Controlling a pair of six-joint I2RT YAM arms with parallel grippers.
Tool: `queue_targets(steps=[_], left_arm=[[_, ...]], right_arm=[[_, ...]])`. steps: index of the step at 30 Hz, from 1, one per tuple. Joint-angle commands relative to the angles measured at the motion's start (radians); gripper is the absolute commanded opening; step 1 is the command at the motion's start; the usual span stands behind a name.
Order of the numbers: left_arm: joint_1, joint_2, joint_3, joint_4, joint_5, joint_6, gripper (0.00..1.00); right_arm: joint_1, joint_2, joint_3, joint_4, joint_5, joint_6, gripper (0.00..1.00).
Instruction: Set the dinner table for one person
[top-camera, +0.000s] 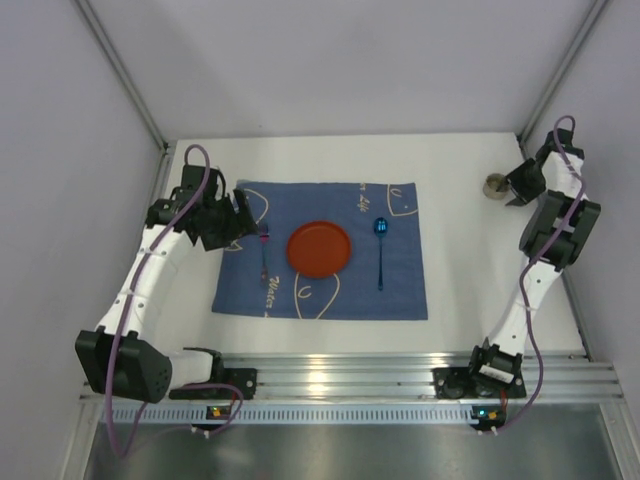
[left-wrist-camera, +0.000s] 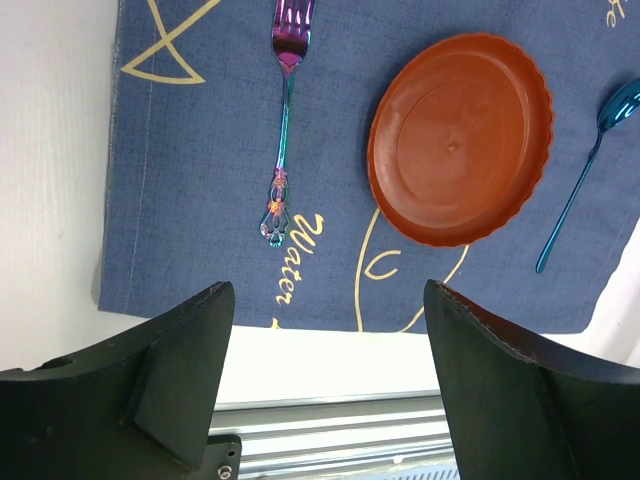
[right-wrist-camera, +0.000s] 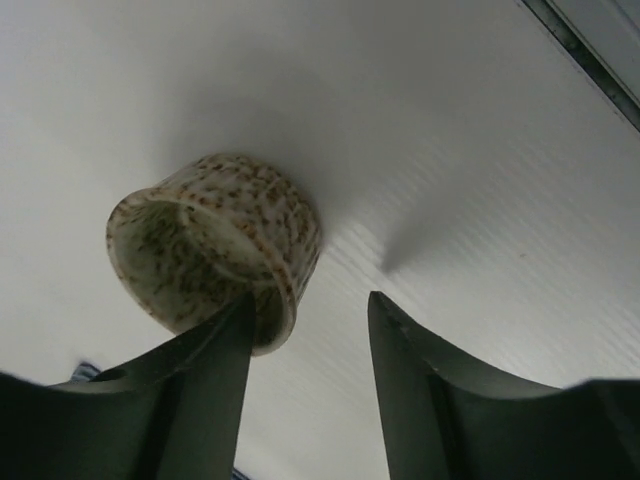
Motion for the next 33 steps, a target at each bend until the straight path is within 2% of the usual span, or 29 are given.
queue_targets(steps=[1,3,4,6,7,8,16,24,29,33], left_arm=[[-0.002,0.003,0.048,0.018,-0.025,0.017,0.82],[-0.002,0.006,0.054,0.015,-0.031,0.015,0.82],[-0.002,0.007,0.056,0.012,-0.034,0.015,0.82],[-0.002,0.013,0.062,0.012,-0.035,0.014,0.82],[-0.002,0.015,0.065,0.012,-0.04,0.014,0.82],[-0.002,0.021,0.067,0.014,-0.04,0.014,0.81],[-0.002,0.036,0.068,0.037,-0.032,0.011,0.81],[-0.002,0.07,0.06,0.078,0.024,0.0,0.81],[-0.002,0.058,0.059,0.086,0.034,-0.005,0.81],[-0.002,0.024,0.051,0.073,0.021,-0.012,0.81]], right_arm=[[-0.005,0.033,0.053,0.013,0.02,0.013,0.47],[-0.005,0.05,0.061,0.016,0.023,0.016,0.41],[-0.005,0.056,0.064,0.018,0.023,0.016,0.3],[-0.006,0.066,0.076,0.021,0.014,0.015,0.17],[-0.005,0.068,0.084,0.021,0.013,0.013,0.05],[-0.003,0.066,0.087,0.021,0.011,0.009,0.0],[0.044,-0.042,0.084,0.021,-0.026,-0.019,0.0],[0.312,-0.107,0.176,0.033,-0.122,-0.087,0.0],[0.472,-0.066,0.174,0.049,-0.151,-0.07,0.0],[0.539,-0.027,0.179,0.053,-0.141,-0.053,0.0]])
